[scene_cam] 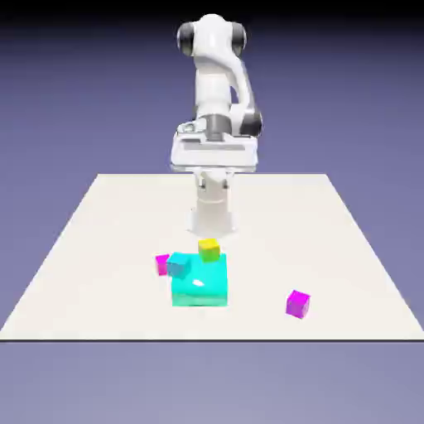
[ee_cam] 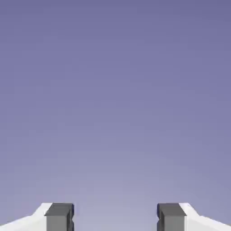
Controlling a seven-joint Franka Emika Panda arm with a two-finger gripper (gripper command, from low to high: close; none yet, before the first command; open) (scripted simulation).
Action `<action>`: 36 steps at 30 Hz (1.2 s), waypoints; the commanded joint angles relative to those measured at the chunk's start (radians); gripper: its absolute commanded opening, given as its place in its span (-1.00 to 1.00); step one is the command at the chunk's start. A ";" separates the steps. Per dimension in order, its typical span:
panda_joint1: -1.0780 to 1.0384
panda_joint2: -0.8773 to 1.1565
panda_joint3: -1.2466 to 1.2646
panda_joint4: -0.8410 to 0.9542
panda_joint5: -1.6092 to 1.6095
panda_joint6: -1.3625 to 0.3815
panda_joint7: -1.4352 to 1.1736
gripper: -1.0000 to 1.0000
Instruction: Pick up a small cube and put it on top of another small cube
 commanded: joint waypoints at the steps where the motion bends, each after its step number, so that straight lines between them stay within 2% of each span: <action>1: 0.005 0.036 0.013 0.026 -0.014 -0.032 -0.004 0.00; 28: 0.152 1.015 0.372 0.731 -0.395 -0.884 -0.114 0.00; 30: 0.156 1.040 0.381 0.750 -0.405 -0.906 -0.117 0.00; 34: 0.170 1.149 0.327 0.715 -0.480 -0.772 -0.068 0.00; 35: 0.170 1.149 0.327 0.715 -0.480 -0.772 -0.068 -1.00; 36: 0.170 1.149 0.327 0.715 -0.480 -0.772 -0.068 -1.00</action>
